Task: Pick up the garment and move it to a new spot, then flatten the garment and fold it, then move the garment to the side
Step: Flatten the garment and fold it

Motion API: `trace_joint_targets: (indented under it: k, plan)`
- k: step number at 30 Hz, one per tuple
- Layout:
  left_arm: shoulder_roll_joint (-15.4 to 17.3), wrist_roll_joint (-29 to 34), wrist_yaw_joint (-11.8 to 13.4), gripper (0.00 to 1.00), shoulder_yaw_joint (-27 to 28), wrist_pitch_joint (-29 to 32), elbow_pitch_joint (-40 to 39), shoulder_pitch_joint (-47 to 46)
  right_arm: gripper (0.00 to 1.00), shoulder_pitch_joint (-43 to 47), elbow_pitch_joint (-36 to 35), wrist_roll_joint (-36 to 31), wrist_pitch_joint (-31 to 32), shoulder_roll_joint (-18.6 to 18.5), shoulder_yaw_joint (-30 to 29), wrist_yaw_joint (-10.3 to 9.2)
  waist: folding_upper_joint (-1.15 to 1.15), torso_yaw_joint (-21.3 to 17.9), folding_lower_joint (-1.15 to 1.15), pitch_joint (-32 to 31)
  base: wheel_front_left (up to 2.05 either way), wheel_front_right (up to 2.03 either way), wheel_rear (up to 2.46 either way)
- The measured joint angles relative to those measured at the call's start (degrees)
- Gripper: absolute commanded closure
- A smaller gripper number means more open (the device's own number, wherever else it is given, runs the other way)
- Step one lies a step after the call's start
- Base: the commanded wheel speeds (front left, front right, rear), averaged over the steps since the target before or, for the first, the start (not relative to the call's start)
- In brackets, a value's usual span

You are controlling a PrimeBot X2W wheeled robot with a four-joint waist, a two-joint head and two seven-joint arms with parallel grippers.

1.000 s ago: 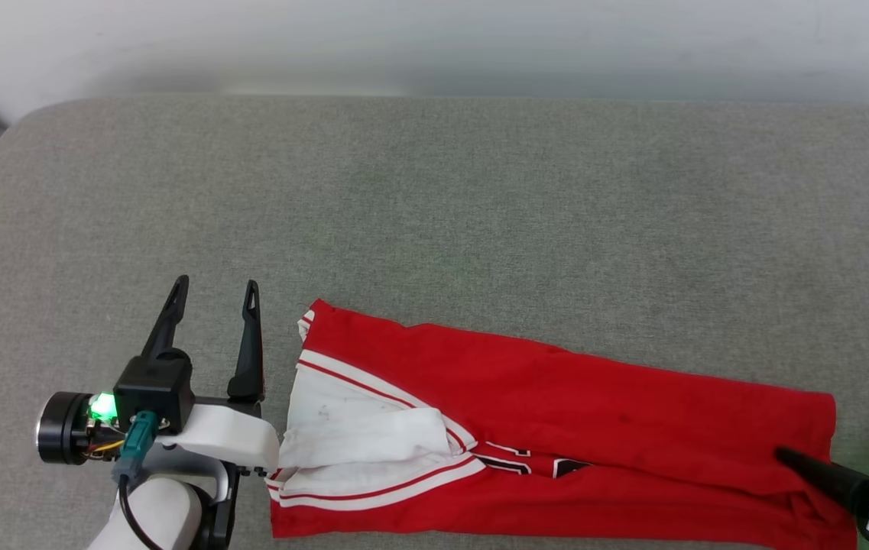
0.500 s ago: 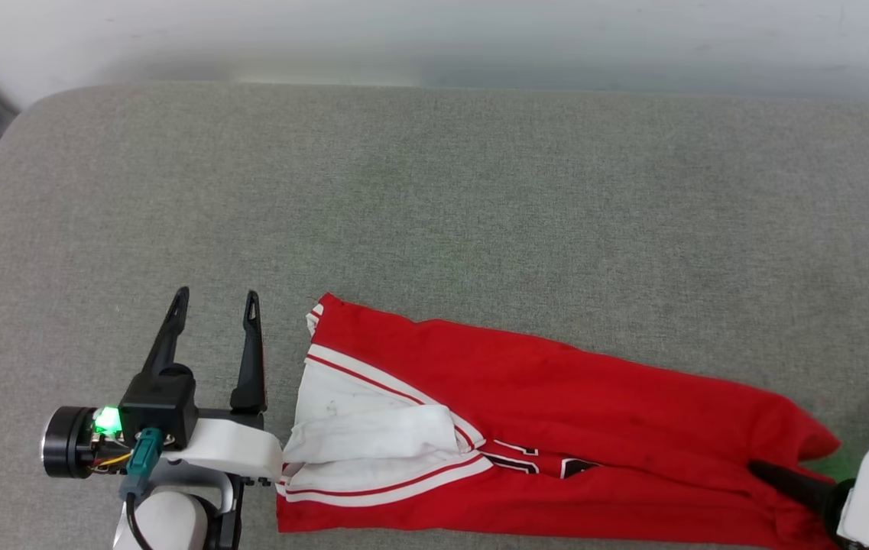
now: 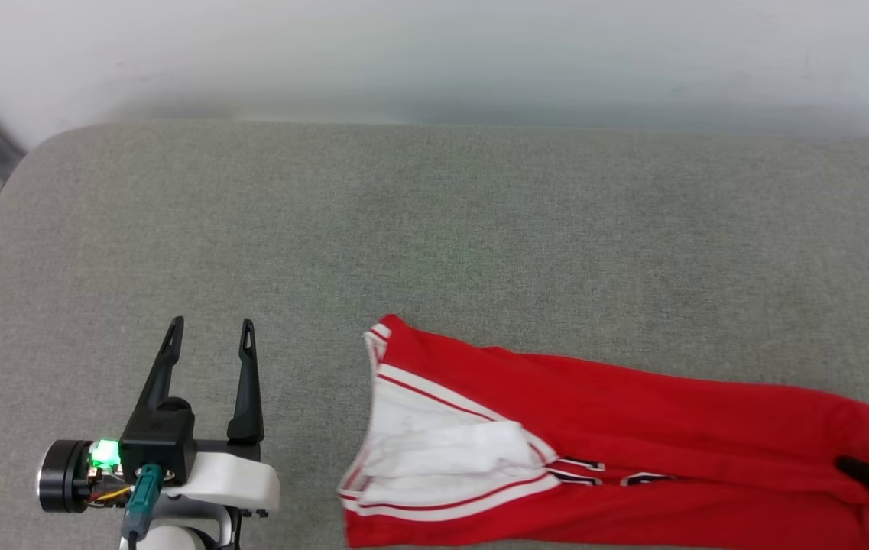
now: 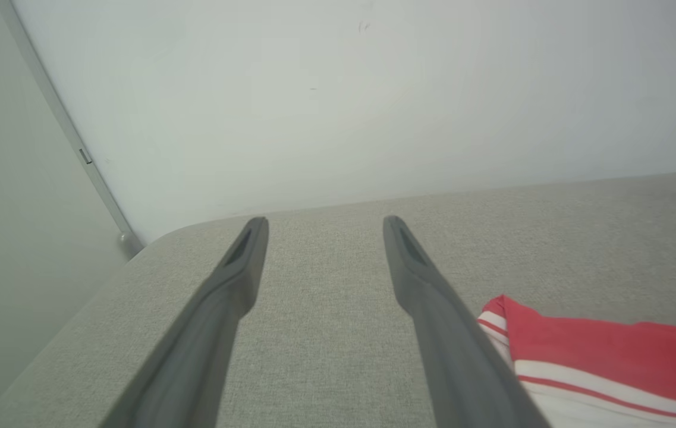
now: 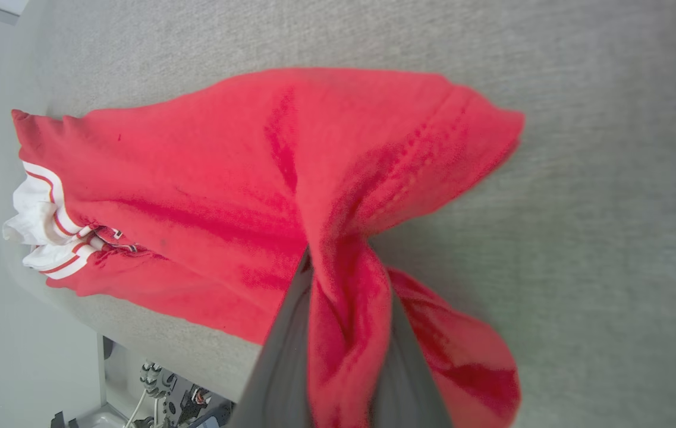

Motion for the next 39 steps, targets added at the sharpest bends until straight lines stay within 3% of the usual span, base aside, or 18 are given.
trace_joint_targets:
  k: [6,16,26,33,39]
  plan:
    - [-1.5,1.3,-1.1,0.00,1.3,0.0,-0.2,1.9,1.00,0.4,1.9,-0.9,0.9,-3.6,-1.0,-0.01,0.00,-0.5,0.00,-1.5,0.00,0.00,0.00]
    - [-3.1,2.5,-1.9,0.00,3.5,0.0,-0.8,4.5,1.00,0.1,-14.0,-3.2,5.0,-2.1,1.7,-0.02,0.00,-1.4,0.00,-2.8,0.00,0.00,0.00]
    - [-4.4,3.1,-3.0,0.00,4.1,0.0,-1.0,4.5,1.00,-8.5,-19.0,-10.9,10.5,7.8,6.7,-0.02,0.00,-0.8,0.00,-1.4,0.00,0.00,0.00]
    - [-5.2,3.1,-3.9,0.00,4.2,0.0,-0.7,2.8,1.00,-18.5,-14.7,-18.6,13.1,17.9,14.2,-0.02,0.00,0.1,0.00,0.6,0.00,0.00,0.00]
    - [-5.8,3.2,-4.4,0.00,4.1,0.0,-0.2,1.8,1.00,-25.2,-6.3,-23.9,12.3,23.8,20.2,-0.02,0.00,1.4,0.00,2.0,0.00,0.00,0.00]
